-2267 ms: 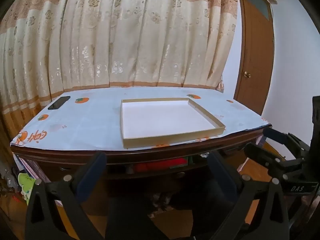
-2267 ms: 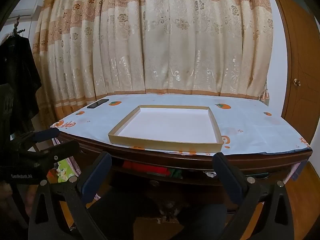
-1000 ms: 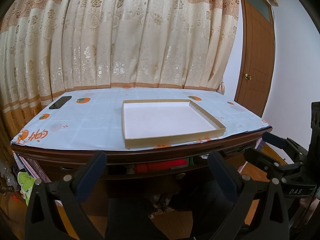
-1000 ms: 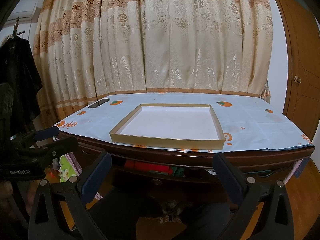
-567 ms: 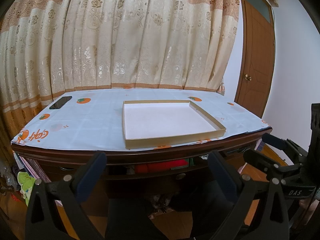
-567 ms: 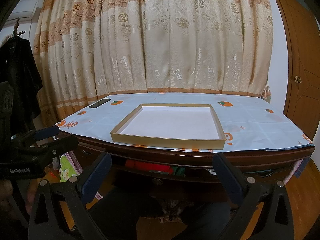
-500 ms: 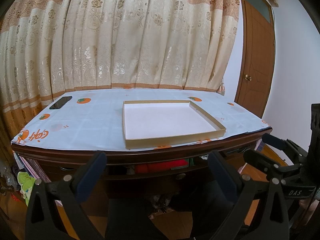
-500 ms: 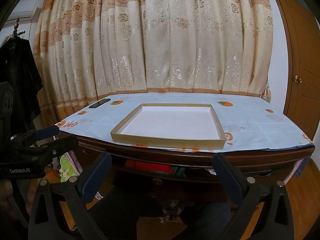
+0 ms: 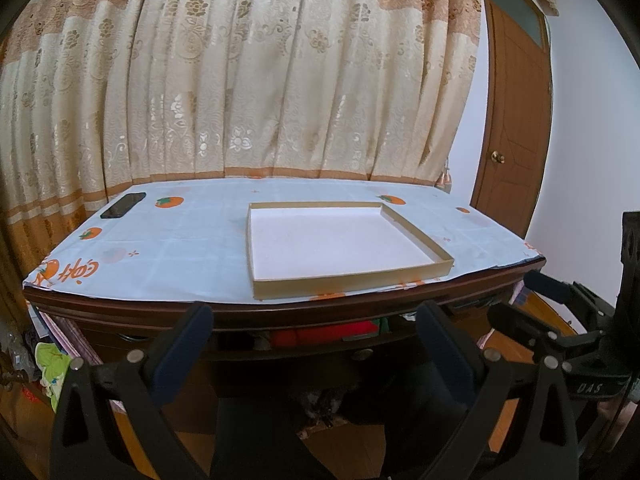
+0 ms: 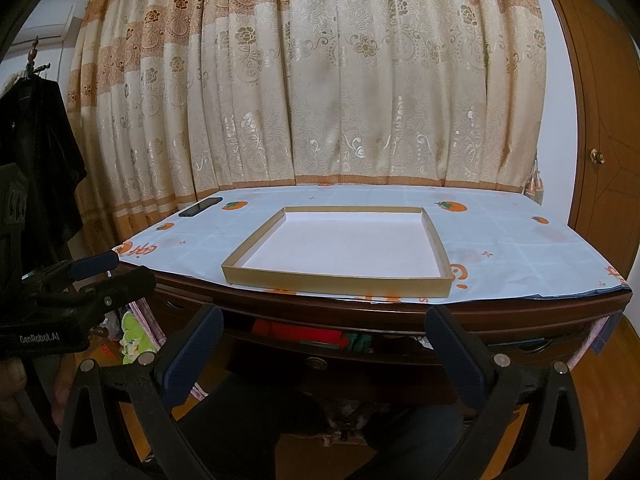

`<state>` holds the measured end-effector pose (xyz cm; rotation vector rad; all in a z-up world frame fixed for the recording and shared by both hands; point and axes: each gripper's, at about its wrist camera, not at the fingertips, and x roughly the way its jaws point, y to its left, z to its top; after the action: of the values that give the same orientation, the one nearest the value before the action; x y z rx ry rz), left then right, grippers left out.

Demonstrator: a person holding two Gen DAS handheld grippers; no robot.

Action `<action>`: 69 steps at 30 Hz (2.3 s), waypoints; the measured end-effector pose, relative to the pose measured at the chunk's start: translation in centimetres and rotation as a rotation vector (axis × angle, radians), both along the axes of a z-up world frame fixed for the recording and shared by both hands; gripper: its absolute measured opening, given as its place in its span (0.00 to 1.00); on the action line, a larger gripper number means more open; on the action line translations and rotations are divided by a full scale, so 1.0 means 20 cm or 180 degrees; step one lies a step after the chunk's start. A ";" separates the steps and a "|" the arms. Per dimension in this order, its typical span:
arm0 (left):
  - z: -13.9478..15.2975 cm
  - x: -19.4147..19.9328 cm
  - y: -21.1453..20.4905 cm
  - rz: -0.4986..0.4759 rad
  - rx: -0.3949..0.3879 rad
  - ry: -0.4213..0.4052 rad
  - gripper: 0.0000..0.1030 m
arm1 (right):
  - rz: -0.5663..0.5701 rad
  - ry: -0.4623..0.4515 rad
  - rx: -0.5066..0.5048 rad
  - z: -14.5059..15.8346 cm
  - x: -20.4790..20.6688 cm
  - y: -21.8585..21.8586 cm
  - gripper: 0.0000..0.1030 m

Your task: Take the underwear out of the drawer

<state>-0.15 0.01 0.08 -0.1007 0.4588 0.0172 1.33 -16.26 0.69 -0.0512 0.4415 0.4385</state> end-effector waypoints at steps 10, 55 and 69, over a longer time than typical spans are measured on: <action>0.01 0.03 0.02 0.0023 -0.0004 0.0014 1.00 | 0.0016 0.0006 0.0015 -0.01 -0.03 0.03 0.99; -0.28 0.47 0.21 0.0336 -0.0041 0.0325 1.00 | -0.0024 -0.1450 -0.0166 -0.33 0.46 0.08 0.99; -0.30 0.56 0.26 0.0413 -0.0048 0.0275 1.00 | -0.0028 -0.1611 -0.0331 -0.55 0.54 0.17 0.99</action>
<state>11.07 5.29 -5.93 -0.1449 0.5381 0.1460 12.05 -12.90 -10.38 -0.2548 -0.0343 0.3772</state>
